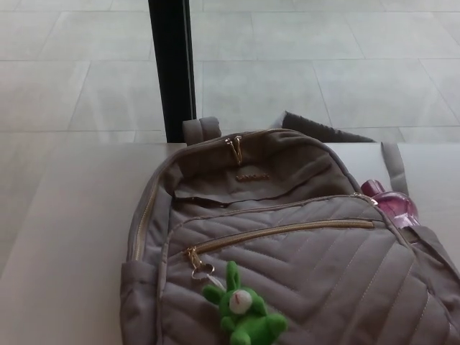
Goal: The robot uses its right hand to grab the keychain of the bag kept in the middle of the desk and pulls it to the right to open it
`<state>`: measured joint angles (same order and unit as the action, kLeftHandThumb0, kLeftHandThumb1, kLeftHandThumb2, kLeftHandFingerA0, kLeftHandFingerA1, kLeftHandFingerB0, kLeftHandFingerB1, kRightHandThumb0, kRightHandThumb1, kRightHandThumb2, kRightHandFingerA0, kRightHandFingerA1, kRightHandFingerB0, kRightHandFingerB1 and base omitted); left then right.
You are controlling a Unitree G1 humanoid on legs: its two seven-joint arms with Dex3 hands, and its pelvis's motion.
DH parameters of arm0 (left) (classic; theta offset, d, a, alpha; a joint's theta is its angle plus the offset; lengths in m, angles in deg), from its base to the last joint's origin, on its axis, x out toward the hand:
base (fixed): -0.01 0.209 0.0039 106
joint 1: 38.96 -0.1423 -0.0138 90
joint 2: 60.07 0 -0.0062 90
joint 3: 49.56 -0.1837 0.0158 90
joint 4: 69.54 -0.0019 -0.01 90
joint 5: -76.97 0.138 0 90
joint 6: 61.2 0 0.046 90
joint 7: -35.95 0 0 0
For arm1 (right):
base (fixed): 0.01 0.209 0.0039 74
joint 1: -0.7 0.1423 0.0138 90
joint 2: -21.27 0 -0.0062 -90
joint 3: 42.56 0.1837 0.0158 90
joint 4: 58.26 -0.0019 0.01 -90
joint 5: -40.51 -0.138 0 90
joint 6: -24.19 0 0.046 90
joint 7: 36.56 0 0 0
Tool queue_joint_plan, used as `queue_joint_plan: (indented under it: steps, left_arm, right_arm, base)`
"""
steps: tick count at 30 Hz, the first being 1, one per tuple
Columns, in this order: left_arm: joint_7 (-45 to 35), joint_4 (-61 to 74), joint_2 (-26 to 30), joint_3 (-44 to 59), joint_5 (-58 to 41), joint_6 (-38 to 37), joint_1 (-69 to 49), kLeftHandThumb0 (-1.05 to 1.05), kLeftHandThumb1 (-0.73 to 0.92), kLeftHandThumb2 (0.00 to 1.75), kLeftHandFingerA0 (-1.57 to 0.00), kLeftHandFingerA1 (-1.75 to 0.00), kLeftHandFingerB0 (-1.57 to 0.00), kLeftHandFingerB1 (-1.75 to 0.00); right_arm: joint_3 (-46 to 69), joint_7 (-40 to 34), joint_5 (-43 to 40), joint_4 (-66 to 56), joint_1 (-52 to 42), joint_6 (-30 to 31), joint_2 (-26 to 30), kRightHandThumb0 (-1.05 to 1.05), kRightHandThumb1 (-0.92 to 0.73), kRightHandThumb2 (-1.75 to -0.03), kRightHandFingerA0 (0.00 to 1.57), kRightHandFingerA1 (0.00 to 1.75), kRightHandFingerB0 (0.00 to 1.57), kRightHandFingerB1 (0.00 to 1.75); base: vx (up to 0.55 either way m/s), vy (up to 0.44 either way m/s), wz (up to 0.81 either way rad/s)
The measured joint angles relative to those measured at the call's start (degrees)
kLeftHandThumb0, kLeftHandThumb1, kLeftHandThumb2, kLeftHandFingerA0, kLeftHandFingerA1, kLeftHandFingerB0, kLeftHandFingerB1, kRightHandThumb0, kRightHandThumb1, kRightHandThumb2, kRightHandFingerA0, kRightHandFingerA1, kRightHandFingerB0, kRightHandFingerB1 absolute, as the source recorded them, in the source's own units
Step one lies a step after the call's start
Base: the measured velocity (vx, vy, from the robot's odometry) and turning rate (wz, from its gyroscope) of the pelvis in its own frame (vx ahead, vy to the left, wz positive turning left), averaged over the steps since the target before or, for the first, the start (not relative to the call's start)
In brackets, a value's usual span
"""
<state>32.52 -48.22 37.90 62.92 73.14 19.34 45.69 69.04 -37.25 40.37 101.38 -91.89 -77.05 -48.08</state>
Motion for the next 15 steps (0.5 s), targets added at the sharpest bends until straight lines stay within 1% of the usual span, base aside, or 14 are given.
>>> queue_joint_plan:
  steps: [1,2,3,4,5,6,7,8,9,11,12,13,14,15]
  left_arm:
    - [-0.01,-0.19,0.0,0.06,-0.09,-0.22,0.16,-0.44,0.51,0.55,-0.94,-1.06,-0.56,-0.46]
    - [-0.01,-0.42,0.0,0.06,-0.14,-0.33,0.28,-0.49,0.4,0.78,-0.9,-1.0,-0.52,-0.58]
    - [0.0,-0.59,0.0,0.01,-0.15,-0.37,0.34,-0.49,0.4,0.78,-0.9,-1.0,-0.52,-0.58]
    - [0.01,-0.73,0.0,-0.05,-0.15,-0.5,0.38,-0.49,0.39,0.77,-0.88,-0.98,-0.51,-0.58]
    - [0.01,-0.82,0.0,-0.11,-0.15,-0.63,0.46,-0.48,0.4,0.78,-0.9,-1.02,-0.52,-0.58]
    - [0.02,-1.01,-0.01,-0.1,-0.19,-0.77,0.52,-0.45,0.52,0.54,-0.85,-1.01,-0.57,-0.47]
    - [0.02,-1.06,-0.02,-0.09,-0.23,-0.86,0.6,-0.46,0.53,0.55,-0.87,-0.97,-0.58,-0.47]
    - [0.02,-1.09,-0.03,-0.09,-0.3,-0.95,0.71,-0.46,0.53,0.54,-0.88,-0.98,-0.59,-0.48]
    - [0.02,-1.19,-0.05,-0.08,-0.4,-1.07,0.84,-0.48,0.49,0.58,-0.87,-0.96,-0.6,-0.49]
    - [0.01,-1.3,-0.06,-0.07,-0.55,-1.09,0.9,-0.45,0.54,0.56,-0.89,-0.96,-0.64,-0.49]
    - [-0.03,-1.35,-0.07,-0.08,-0.71,-1.13,1.02,-0.47,0.51,0.57,-0.85,-0.95,-0.62,-0.5]
    - [-0.09,-1.37,-0.07,-0.09,-0.79,-1.17,1.08,-0.47,0.51,0.57,-0.85,-0.95,-0.62,-0.5]
    - [-0.2,-1.38,-0.07,-0.1,-0.86,-1.22,1.17,-0.48,0.54,0.57,-0.8,-0.84,-0.63,-0.49]
    - [-0.32,-1.4,-0.07,-0.12,-0.92,-1.26,1.27,-0.49,0.54,0.55,-0.75,-0.74,-0.63,-0.48]
  right_arm:
    - [0.02,-0.31,-0.04,0.32,0.14,-0.19,0.1,-0.85,-0.56,-0.78,0.83,1.5,0.04,0.21]
    - [0.14,-0.6,-0.13,0.45,0.38,-0.16,0.25,-0.93,-0.56,-0.77,0.9,1.57,0.0,0.2]
    - [0.33,-0.89,-0.22,0.46,0.69,-0.14,0.51,-0.93,-0.56,-0.77,0.9,1.57,0.0,0.2]
    - [0.95,-1.18,-0.42,0.5,1.29,0.0,0.93,-0.84,-0.61,-0.66,0.79,1.64,0.02,0.24]
    - [1.57,-1.44,-0.59,0.54,1.85,0.13,1.47,-0.84,-0.53,-0.89,0.82,1.27,0.03,0.24]
    - [3.1,-1.65,-1.32,0.63,3.37,0.58,2.15,-0.73,-0.47,-0.95,0.75,0.99,0.0,0.28]
    - [4.04,-1.74,-1.83,0.59,4.35,0.76,2.61,-0.8,-0.66,-0.6,0.66,0.86,0.0,0.31]
    - [5.31,-1.74,-2.51,0.35,5.39,0.84,3.1,-0.77,-0.52,-0.93,0.63,0.83,0.0,0.26]
    - [7.12,-1.71,-3.55,-0.37,7.45,1.07,3.82,-0.83,-0.58,-0.94,0.57,0.78,0.08,0.25]
    - [8.6,-1.63,-4.51,-1.82,10.22,1.17,4.35,-0.89,-0.55,-0.98,0.71,0.88,0.04,0.39]
    - [9.46,-1.48,-5.19,-3.87,13.08,1.17,4.57,-0.96,-0.56,-1.0,0.64,0.96,0.02,0.44]
    - [9.75,-1.35,-5.55,-5.82,14.93,1.15,4.57,-0.96,-0.56,-1.0,0.64,0.96,0.02,0.44]
    - [9.89,-1.21,-5.84,-8.08,16.56,1.14,4.58,-1.01,-0.56,-1.04,0.58,1.06,0.0,0.44]
    - [10.01,-1.06,-6.13,-10.25,17.95,1.14,4.57,-1.05,-0.54,-1.04,0.9,1.27,0.03,0.56]
  base:
    - [0.0,0.0,0.0]
    - [0.0,0.0,0.0]
    - [0.0,0.0,0.0]
    - [0.0,0.0,0.0]
    - [0.0,0.0,0.0]
    - [0.0,0.0,0.0]
    - [0.0,0.0,0.0]
    - [0.0,0.0,0.0]
    - [0.0,0.0,0.0]
    - [0.0,0.0,0.0]
    - [0.0,0.0,0.0]
    - [0.0,0.0,0.0]
    - [0.0,0.0,0.0]
    - [0.0,0.0,0.0]
